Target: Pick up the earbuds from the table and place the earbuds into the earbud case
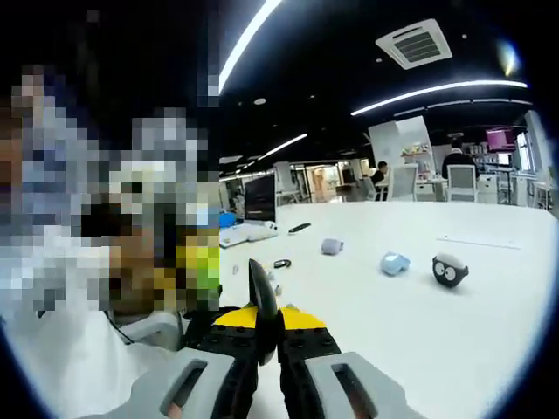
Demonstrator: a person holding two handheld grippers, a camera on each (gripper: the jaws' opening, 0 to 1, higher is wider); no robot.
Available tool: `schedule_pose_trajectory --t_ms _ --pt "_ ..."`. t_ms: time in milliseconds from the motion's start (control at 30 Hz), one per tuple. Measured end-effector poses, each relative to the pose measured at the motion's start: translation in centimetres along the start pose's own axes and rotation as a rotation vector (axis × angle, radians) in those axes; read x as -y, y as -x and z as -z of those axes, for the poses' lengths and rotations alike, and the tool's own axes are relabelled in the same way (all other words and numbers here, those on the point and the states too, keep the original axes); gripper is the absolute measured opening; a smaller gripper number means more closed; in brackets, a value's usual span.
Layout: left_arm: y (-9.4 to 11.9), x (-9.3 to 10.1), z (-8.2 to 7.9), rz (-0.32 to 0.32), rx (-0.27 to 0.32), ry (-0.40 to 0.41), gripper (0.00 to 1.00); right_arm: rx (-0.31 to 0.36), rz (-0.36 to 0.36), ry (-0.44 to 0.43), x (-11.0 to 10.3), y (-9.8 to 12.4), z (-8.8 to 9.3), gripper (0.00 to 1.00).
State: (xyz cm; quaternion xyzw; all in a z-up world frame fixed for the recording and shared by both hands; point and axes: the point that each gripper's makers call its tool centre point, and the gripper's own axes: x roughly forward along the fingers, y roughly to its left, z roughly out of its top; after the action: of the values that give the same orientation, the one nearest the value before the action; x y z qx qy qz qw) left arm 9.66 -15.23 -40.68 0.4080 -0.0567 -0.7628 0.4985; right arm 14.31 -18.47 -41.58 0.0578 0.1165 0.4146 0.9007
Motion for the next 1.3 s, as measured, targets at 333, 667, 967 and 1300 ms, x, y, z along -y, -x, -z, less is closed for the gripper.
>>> schedule_pose_trajectory --t_ms 333,667,967,1300 --pt "-0.3 0.5 -0.1 0.015 -0.011 -0.014 0.15 0.005 0.001 0.007 0.4 0.2 -0.4 0.06" --pt "-1.7 1.1 -1.3 0.058 0.037 -0.031 0.15 0.006 -0.025 -0.020 0.3 0.0 -0.3 0.06" --pt "-2.4 0.9 -1.2 0.064 0.024 0.034 0.15 0.003 0.008 -0.014 0.8 -0.1 -0.3 0.06" --pt "-2.8 1.9 -1.3 0.181 0.042 -0.028 0.15 -0.015 -0.032 -0.004 -0.4 -0.6 0.3 0.06"
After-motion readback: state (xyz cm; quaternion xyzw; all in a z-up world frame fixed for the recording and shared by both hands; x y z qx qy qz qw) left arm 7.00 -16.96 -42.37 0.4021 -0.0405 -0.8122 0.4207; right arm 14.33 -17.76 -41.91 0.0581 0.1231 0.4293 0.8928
